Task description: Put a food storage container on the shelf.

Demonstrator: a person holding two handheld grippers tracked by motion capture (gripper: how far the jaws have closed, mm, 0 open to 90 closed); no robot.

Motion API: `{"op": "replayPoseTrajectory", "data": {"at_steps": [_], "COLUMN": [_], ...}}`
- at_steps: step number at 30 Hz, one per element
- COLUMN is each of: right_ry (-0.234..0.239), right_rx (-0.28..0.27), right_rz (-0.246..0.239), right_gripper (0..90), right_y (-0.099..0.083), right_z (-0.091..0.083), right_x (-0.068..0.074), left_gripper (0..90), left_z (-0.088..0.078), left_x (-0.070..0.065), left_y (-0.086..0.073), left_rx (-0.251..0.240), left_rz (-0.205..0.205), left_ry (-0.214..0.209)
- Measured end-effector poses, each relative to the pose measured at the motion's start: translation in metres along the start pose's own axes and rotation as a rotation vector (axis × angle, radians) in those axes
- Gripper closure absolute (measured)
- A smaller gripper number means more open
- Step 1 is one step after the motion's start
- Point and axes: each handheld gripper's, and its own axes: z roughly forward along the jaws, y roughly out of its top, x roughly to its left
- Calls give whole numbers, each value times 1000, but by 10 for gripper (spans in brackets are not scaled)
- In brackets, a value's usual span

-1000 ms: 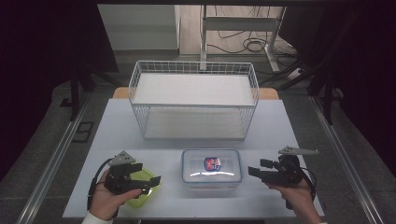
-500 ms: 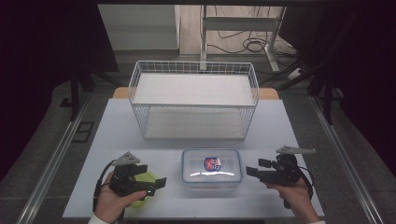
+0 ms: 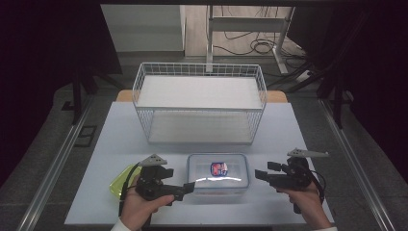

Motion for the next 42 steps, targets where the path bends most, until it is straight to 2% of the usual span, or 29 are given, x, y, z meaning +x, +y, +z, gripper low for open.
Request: {"op": "replayPoseTrajectory", "data": {"at_steps": [3,7,9,16,22,24,28,31,42], "right_ry": [0,-3,-4,-9,-7,-9,-11,-13,-20], "right_rx": [7,13,13,23,21,20,28,27,26], "right_rz": [-3,-7,-7,-9,-12,-15,-14,-15,-14], "right_gripper": [237,237,237,237,237,237,237,237,237], "right_y": [0,1,1,0,2,3,2,1,0], "right_z": [2,4,4,6,5,6,7,6,5], "right_x": [0,-2,-2,-4,-3,-3,-4,-4,-5], "left_gripper": [78,87,87,84,72,71,71,72,83], "left_z": [12,27,35,55,67,69,75,77,88], "left_x": [6,18,24,37,45,46,49,52,58], "left_y": [5,10,11,11,11,12,13,14,12], "left_rx": [1,10,24,61,88,100,106,124,160], "left_rz": [-31,-105,-139,-210,-253,-250,-274,-272,-306], "left_ry": [1,-40,-40,-49,-35,-36,-40,-36,-69]}}
